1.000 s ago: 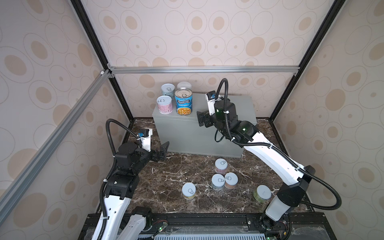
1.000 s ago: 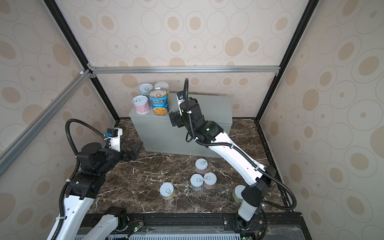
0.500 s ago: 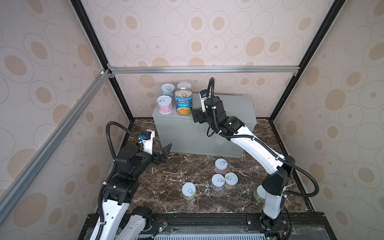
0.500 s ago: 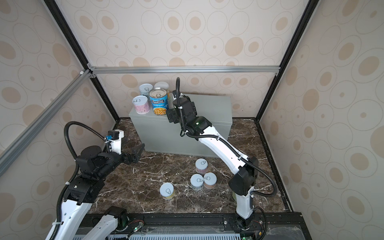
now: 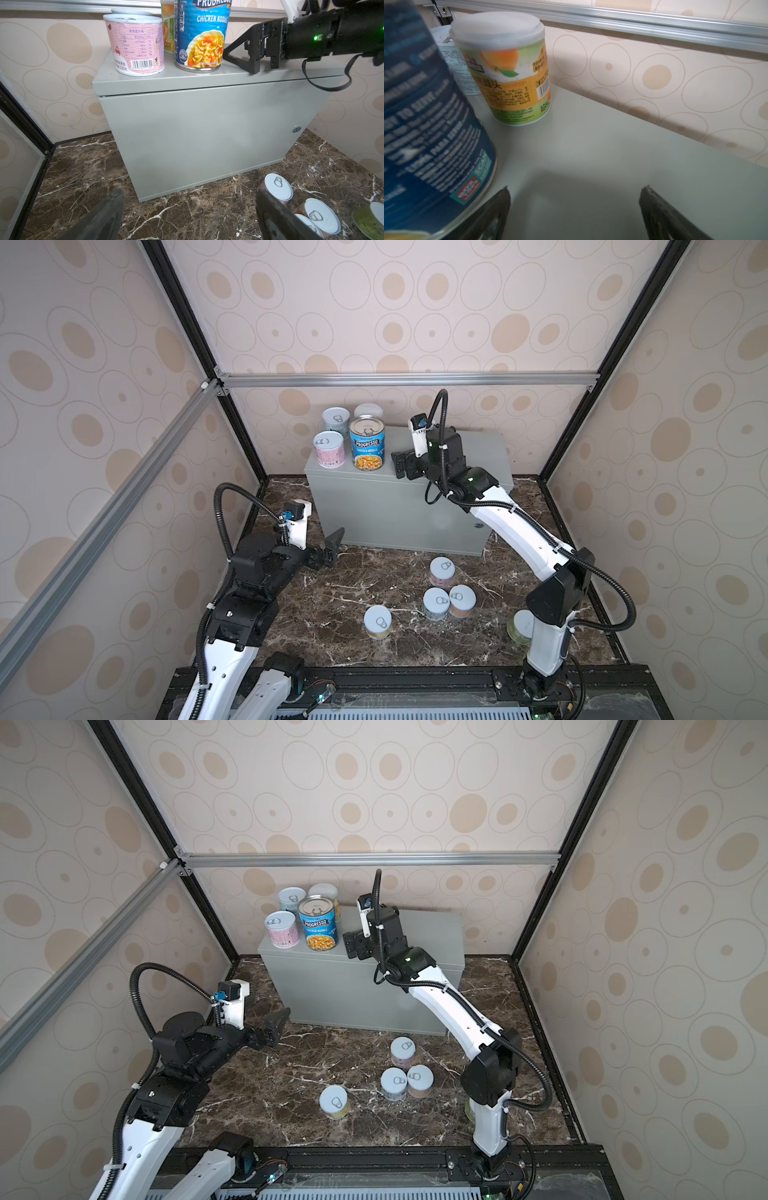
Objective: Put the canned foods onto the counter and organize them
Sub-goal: 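Move the right gripper down toward the yellow-labelled white-lidded can on the floor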
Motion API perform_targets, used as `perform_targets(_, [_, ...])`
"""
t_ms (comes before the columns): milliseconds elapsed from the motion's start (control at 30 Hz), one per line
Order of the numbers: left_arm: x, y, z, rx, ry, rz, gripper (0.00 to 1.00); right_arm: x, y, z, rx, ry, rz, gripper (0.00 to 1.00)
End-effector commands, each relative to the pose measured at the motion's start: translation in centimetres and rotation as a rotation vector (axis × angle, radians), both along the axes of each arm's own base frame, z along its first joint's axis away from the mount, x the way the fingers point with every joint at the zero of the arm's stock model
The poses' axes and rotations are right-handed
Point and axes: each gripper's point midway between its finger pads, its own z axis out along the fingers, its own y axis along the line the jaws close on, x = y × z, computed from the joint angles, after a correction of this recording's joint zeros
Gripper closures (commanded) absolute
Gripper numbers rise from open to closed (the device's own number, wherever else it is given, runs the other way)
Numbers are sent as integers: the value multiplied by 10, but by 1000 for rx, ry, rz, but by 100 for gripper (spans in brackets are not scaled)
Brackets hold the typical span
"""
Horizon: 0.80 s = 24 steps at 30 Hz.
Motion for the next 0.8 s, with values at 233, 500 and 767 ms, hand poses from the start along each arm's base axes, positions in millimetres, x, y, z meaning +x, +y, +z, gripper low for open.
perform_targets(233, [-1,-2,7,22,-15,-11,2,-7,17,-3,19,34,158,0])
perform_targets(500, [-3,-1,5,23,-15,-12,2,0,23,-9,15,49,161,0])
perform_targets(767, [-3,-1,5,24,-15,-12,2,2,33,-7,20,52,204,0])
